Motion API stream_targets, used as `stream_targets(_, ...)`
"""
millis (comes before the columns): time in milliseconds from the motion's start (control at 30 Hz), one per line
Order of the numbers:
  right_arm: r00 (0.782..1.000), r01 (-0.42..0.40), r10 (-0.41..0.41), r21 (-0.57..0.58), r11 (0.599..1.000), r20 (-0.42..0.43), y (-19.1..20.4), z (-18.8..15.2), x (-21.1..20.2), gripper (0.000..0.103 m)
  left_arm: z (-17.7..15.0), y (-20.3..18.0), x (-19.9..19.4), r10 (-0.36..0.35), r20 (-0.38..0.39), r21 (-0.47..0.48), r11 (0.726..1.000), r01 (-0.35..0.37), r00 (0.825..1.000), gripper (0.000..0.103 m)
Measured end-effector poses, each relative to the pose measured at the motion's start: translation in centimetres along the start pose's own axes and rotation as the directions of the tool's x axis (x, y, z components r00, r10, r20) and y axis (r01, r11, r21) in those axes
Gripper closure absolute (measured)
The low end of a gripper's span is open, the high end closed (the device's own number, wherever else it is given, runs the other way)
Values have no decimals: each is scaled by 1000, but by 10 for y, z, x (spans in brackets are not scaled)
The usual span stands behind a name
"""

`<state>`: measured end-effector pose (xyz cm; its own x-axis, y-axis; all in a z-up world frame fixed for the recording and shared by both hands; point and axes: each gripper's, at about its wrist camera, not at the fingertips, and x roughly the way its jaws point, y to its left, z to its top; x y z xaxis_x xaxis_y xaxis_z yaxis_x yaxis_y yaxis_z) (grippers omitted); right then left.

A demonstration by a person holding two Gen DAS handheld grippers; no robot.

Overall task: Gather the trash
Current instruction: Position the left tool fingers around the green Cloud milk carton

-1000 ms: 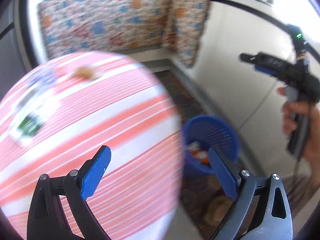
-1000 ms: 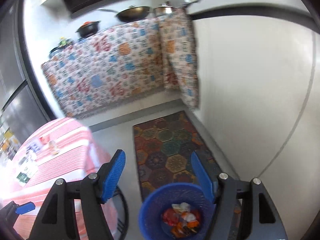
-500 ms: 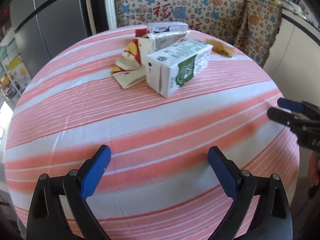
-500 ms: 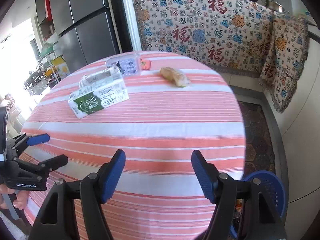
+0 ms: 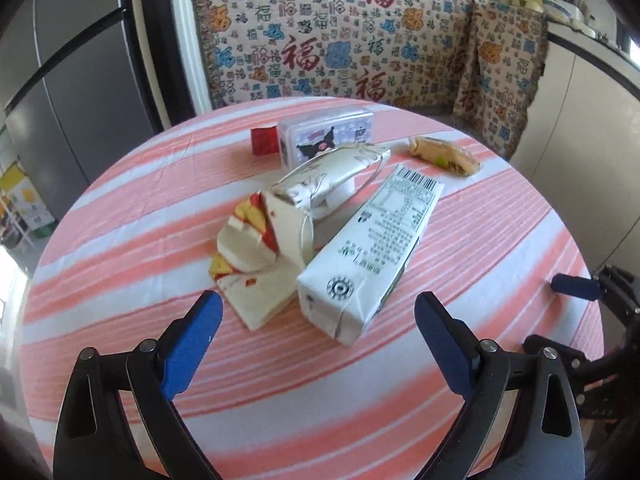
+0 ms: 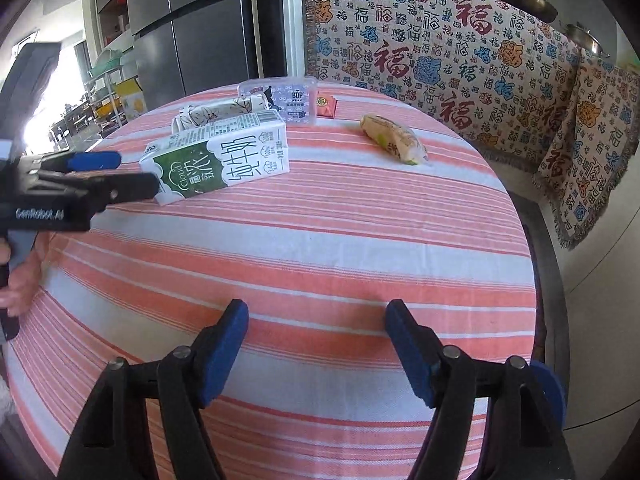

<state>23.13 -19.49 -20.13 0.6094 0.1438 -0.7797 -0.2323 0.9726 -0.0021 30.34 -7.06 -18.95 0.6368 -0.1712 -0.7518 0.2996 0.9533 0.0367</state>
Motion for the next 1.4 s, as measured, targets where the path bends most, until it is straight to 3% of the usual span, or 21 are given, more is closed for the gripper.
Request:
stream_targets(133, 1000, -3, 3, 4, 1000, 0, -5, -1, -1, 30, 3, -13, 9, -16, -36, 63, 998, 18, 999, 51)
stream_targets(167, 1000, -2, 2, 8, 1000, -1, -6, 0, -1, 30, 1, -15, 7, -9, -30, 60, 998, 11, 1000, 53)
stream_targets(300, 1000, -8, 8, 24, 1000, -1, -10, 0, -1, 30, -10, -10, -16, -50, -28, -7, 999, 50, 998, 55)
stream_targets(400, 1000, -8, 8, 32, 999, -3, -11, 0, -2, 30, -28, 3, -45, -133, -46, -113, 986, 127, 990, 55)
stream_targets(500, 1000, -10, 10, 38, 999, -5, -11, -1, -2, 30, -55, 31, -64, -237, -79, -273, 939, 208, 968, 55)
stream_targets(600, 1000, -5, 5, 32, 999, -3, -10, -1, -2, 30, -79, 60, -65, -298, -114, -395, 889, 232, 948, 55)
stream_targets(733, 1000, 11, -11, 18, 1000, 2, -6, -2, -1, 29, -87, 88, -69, -258, -98, -450, 873, 188, 961, 42)
stream_targets(900, 1000, 14, -14, 13, 1000, 12, -4, -4, -3, 29, -74, 95, -73, -149, -84, -371, 922, 108, 985, 27)
stream_targets(1033, 1000, 11, -11, 10, 1000, 13, -4, -5, -4, 29, -61, 75, -66, -195, -76, -200, 964, 177, 978, 2)
stream_targets(1233, 1000, 11, -11, 13, 1000, 11, -4, -6, -4, 29, -54, 37, -35, -105, -143, 28, 994, 110, 984, 3)
stream_targets(1300, 1000, 9, -9, 12, 1000, 11, -5, -6, -4, 29, -55, 31, -33, -72, -136, 54, 995, 80, 988, 14)
stream_targets(1333, 1000, 8, -8, 13, 1000, 9, -5, -6, -4, 29, -55, 30, -32, -63, -140, 52, 996, 70, 988, 29)
stream_targets(1400, 1000, 4, -4, 11, 1000, 7, -5, -7, -5, 29, -56, 32, -34, -20, -118, 37, 999, 24, 993, 40)
